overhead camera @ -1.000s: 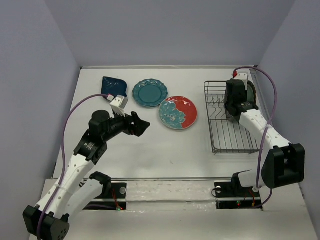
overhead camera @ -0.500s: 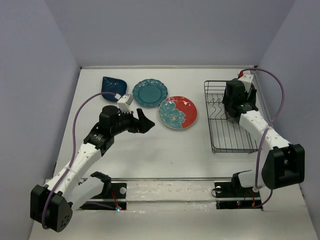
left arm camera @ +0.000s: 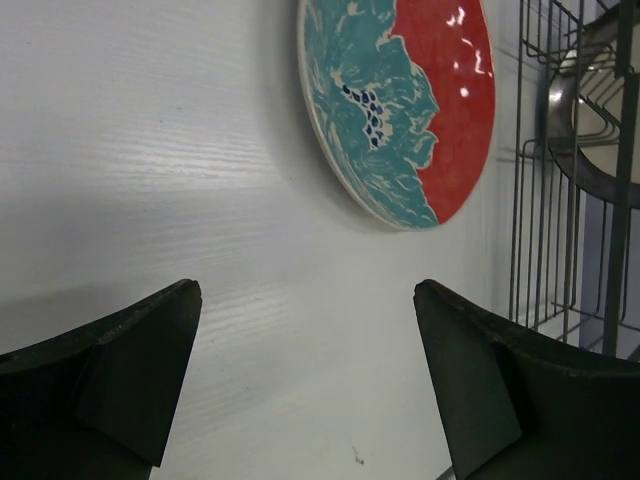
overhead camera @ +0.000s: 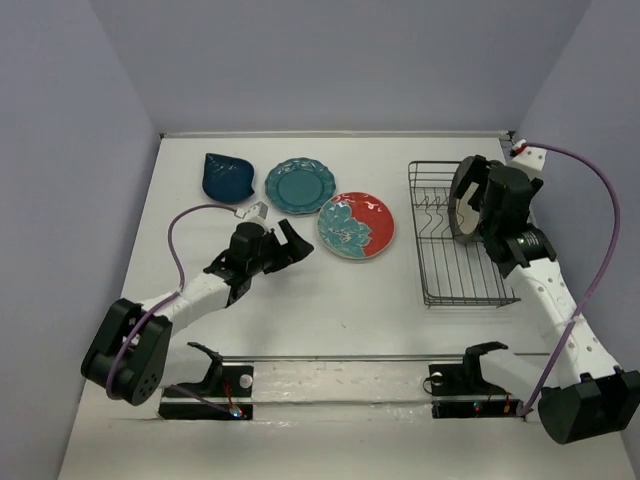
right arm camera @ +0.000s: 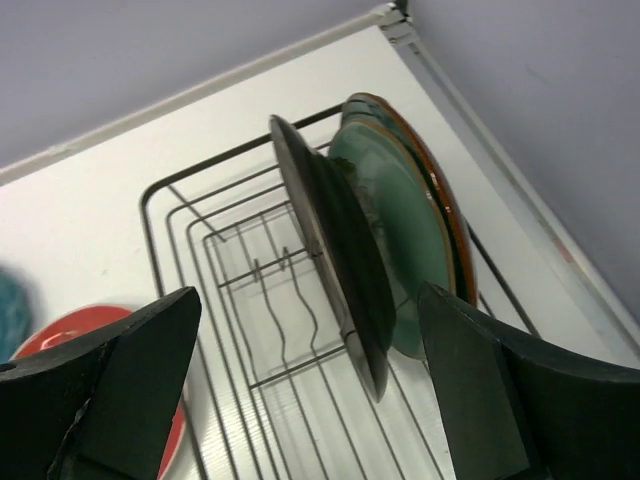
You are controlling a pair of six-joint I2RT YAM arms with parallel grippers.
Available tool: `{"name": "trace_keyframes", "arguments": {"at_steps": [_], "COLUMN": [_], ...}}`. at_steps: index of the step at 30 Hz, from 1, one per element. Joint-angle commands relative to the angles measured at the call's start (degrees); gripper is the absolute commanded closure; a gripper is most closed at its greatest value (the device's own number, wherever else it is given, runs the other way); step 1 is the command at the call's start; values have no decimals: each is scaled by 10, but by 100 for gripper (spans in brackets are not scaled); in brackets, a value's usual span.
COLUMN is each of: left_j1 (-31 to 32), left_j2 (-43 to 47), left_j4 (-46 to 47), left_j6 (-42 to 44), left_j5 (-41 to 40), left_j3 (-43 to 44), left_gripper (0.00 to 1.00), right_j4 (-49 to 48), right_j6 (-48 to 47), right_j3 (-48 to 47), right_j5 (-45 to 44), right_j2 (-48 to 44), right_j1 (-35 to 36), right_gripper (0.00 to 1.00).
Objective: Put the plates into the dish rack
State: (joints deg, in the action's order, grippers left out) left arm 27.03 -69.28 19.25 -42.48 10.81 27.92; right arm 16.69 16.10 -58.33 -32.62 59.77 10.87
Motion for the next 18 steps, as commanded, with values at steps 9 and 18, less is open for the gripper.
{"name": "trace_keyframes", "arguments": {"at_steps": [9, 18], "left_j1": [8, 21], "left_j2": [-209, -324], "left_j4": [176, 219], "left_j6": [-69, -89], "left_j5": [-76, -68], "left_j3": [110, 172], "left_gripper": [16, 27], "right_j4": [-23, -70], "right_j6": [51, 73], "right_j3": [35, 69], "right_j5": [191, 287], "right_j2": [-108, -126], "right_j1": [25, 30], "right_gripper": [6, 8]}}
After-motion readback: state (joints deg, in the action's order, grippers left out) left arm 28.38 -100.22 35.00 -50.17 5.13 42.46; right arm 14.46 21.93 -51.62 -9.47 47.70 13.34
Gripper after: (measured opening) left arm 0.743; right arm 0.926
